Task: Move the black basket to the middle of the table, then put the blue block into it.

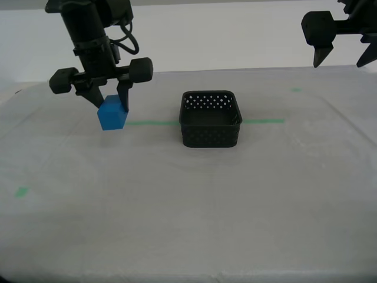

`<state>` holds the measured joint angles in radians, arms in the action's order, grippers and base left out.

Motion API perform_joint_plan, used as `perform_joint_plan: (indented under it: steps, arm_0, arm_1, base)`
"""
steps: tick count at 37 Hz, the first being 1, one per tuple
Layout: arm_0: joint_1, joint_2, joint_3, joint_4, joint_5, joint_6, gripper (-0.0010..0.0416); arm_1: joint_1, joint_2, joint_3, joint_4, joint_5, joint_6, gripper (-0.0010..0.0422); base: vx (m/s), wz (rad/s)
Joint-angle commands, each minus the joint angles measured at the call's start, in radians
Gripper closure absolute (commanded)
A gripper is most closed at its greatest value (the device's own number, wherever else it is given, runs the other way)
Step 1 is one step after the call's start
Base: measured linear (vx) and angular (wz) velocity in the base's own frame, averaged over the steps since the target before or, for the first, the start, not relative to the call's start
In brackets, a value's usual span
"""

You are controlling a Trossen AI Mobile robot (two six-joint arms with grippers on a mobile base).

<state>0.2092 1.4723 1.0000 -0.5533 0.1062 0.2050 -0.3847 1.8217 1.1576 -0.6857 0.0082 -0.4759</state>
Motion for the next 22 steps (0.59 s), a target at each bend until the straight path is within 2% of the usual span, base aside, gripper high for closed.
perform_joint_plan:
  steps: [1,5,10,22]
  arm_0:
    - [0.000,0.000,0.001,0.000,0.003,0.000,0.0007]
    - [0.000,0.000,0.001,0.000,0.003,0.000,0.0007]
    - [0.000,0.000,0.001,0.000,0.003,0.000,0.0007]
    - [0.000,0.000,0.001,0.000,0.003,0.000,0.0007]
  arm_1:
    - [-0.035,0.006,0.045,-0.039,-0.030,-0.019,0.0412]
    - [-0.071,0.006,0.086,-0.047,-0.054,-0.055,0.0412]
    - [-0.105,0.006,0.142,-0.071,-0.053,-0.116,0.0412]
    - [-0.150,0.006,0.243,-0.087,-0.053,-0.146,0.0412]
  base:
    - [0.000,0.000]
    - [0.000,0.000]
    - [0.000,0.000]
    - [0.000,0.000]
